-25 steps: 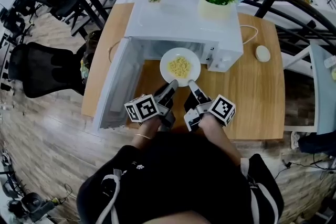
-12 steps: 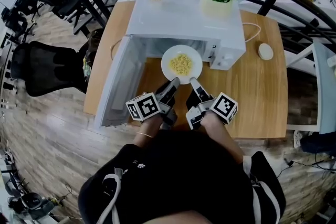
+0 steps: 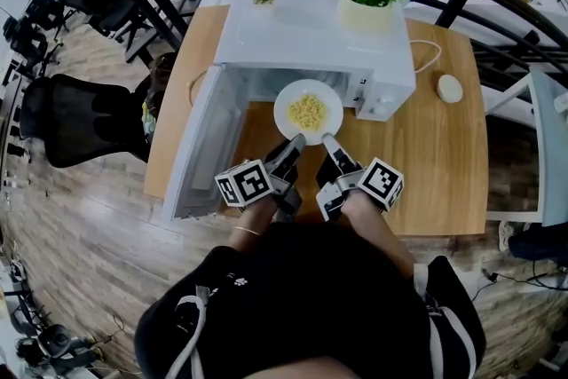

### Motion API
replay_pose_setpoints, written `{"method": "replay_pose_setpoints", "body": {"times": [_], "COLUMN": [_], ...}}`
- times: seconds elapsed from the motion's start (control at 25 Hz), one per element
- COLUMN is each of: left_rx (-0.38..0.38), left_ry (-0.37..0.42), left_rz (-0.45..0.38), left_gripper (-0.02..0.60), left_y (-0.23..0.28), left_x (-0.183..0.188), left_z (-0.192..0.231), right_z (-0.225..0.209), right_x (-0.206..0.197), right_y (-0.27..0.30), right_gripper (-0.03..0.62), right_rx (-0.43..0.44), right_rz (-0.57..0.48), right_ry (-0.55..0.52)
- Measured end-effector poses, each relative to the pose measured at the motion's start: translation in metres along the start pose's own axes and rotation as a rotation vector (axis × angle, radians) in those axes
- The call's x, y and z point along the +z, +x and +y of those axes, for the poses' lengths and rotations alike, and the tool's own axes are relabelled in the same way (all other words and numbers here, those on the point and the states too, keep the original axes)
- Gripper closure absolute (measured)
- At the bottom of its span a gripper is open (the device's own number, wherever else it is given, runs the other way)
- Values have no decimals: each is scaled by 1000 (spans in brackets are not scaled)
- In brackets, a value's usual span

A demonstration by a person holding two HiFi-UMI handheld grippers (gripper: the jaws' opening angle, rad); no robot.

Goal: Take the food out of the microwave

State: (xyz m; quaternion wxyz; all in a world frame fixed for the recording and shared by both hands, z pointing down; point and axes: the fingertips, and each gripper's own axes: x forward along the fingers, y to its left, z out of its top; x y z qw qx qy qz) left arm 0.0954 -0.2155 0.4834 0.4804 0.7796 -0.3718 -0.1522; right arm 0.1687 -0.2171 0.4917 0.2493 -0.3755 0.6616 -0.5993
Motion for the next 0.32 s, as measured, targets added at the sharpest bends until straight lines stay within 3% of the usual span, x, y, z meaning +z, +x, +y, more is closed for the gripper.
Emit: {"method": "replay_pose_setpoints", "body": {"times": [0.32], "left_rx": [4], "left_ry": [-6], "left_rz": [1], "left_gripper": [511], "left_y": [0], "left_x": [3], "left_z": [-6], "right_z": [8], "right_x": [2], "right_y": [0], "right_gripper": [574], "right_rx": [14], "right_rz": [2], "right_ry": [11]}}
